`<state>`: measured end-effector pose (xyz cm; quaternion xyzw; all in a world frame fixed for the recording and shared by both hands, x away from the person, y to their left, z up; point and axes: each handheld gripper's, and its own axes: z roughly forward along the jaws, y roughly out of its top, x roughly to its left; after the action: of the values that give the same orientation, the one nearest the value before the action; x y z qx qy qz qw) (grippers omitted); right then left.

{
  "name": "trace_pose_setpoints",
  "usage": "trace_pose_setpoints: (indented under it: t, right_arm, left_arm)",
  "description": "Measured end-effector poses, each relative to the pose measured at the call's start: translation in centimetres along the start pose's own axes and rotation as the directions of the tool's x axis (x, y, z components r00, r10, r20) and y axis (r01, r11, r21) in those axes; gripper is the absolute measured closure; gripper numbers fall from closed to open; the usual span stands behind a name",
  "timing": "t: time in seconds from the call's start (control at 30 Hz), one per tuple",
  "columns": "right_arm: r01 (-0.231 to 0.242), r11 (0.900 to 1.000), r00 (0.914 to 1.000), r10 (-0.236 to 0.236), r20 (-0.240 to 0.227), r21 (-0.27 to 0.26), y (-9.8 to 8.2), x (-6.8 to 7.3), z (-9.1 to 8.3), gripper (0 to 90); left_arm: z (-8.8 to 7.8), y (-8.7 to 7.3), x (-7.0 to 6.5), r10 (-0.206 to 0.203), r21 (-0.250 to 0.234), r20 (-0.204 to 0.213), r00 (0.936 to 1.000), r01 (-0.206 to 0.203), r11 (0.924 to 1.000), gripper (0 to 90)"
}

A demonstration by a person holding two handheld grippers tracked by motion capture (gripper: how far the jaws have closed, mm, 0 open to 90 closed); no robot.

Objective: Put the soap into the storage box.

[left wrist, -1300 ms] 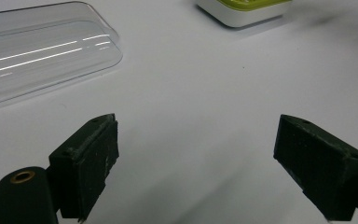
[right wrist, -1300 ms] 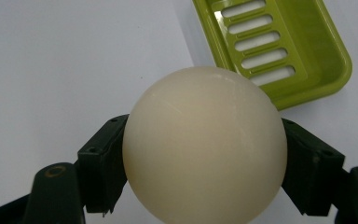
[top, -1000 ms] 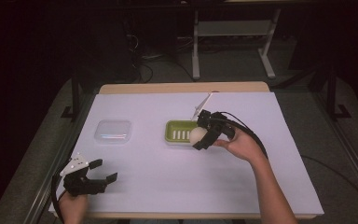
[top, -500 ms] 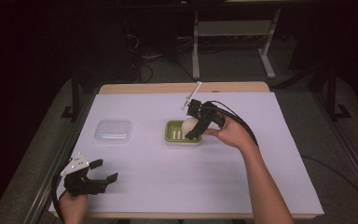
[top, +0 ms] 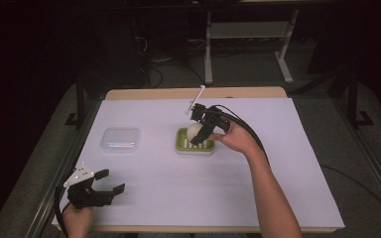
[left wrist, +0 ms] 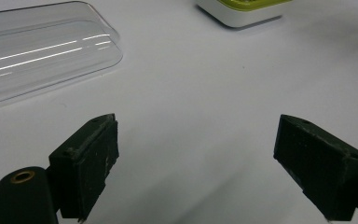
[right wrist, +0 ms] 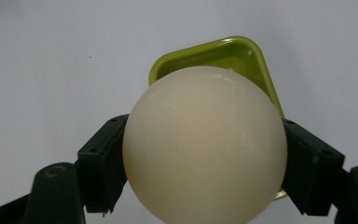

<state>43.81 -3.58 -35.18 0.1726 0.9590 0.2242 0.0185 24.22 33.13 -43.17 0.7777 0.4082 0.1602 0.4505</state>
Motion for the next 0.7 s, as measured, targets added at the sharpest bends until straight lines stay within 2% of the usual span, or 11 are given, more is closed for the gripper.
trace_pose_setpoints:
  t: [0.3, 0.7]
  right_arm:
    - [-0.023, 1.000, 0.9997, 0.023, 0.005, -0.002, 0.0, -0.7, 0.5, 24.5]
    - [-0.027, 1.000, 0.9996, 0.027, 0.010, 0.005, 0.1, -1.2, 1.3, 24.5]
  left_arm:
    - [0.0, 0.0, 0.0, 0.001, 0.004, 0.002, 1.0000, -0.001, 1.0000, 13.0]
    - [0.0, 0.0, 0.0, -0.001, 0.001, 0.003, 1.0000, 0.001, 1.0000, 13.0]
